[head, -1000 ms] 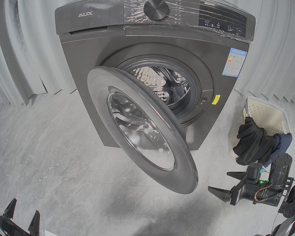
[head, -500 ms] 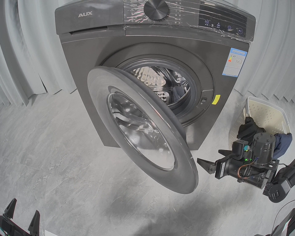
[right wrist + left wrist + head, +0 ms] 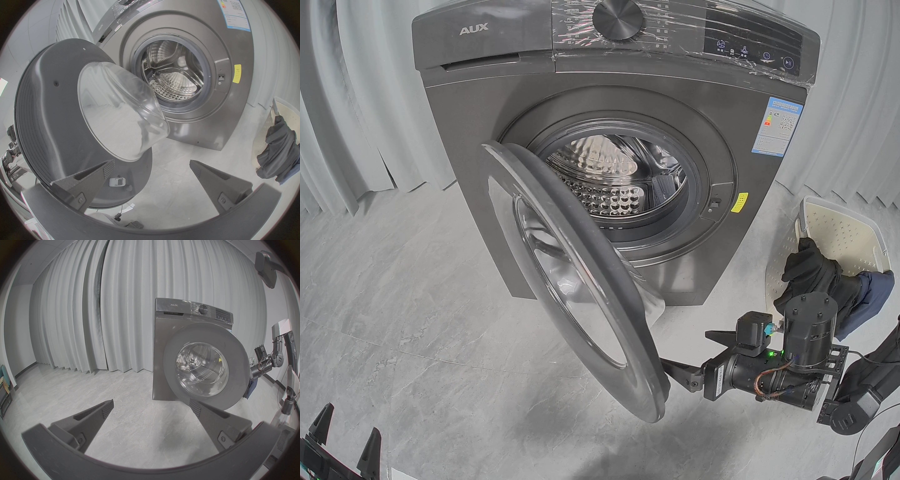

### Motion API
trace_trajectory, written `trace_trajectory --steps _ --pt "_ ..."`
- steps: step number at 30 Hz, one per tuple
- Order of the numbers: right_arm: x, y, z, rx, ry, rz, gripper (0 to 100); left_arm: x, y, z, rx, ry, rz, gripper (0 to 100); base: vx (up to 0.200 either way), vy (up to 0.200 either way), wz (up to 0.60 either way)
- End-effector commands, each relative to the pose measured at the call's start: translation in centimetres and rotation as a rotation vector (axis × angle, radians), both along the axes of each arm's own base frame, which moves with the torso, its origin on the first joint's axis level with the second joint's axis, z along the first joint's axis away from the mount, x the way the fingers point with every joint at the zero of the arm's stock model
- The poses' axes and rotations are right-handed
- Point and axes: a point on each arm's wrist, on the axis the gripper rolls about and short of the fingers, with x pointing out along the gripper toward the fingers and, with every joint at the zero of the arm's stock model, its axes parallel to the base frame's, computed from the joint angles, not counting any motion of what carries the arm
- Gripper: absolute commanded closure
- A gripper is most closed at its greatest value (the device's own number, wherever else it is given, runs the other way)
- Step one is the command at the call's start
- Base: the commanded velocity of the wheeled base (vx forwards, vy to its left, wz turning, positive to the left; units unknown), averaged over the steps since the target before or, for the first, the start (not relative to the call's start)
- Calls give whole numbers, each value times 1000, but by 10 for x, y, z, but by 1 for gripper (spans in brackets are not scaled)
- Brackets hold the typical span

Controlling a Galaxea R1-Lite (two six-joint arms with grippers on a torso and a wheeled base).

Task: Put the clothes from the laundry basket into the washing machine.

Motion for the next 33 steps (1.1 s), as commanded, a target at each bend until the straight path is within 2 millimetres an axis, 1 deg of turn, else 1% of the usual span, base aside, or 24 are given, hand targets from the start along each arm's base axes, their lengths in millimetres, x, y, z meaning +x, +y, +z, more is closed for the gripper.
trace_trajectory --steps 1,5,7,8,10,14,15,19,23,27,33 --pt "0 2 3 16 -8 2 0 0 0 -5 0 6 0 0 0 0 0" --pt "12 2 8 20 -35 -63 0 0 0 -5 0 6 0 0 0 0 0" --pt "29 -2 12 28 -57 -128 0 0 0 -5 0 4 0 0 0 0 0" --pt "33 -4 13 31 -61 -141 0 0 0 -5 0 4 0 0 0 0 0" --pt "46 -8 18 40 -79 -183 0 0 0 -5 0 4 0 0 0 0 0" --pt "73 -14 10 33 -76 -244 0 0 0 -5 0 6 0 0 0 0 0" --pt "80 -12 3 26 -66 -250 0 0 0 -5 0 6 0 0 0 0 0" --pt "86 -6 -6 17 -53 -243 0 0 0 -5 0 6 0 0 0 0 0" --pt "88 2 -6 17 -53 -227 0 0 0 -5 0 6 0 0 0 0 0" --pt "85 12 -3 25 -62 -195 0 0 0 -5 0 6 0 0 0 0 0" --pt "70 24 -8 11 -43 -143 0 0 0 -5 0 6 0 0 0 0 0"
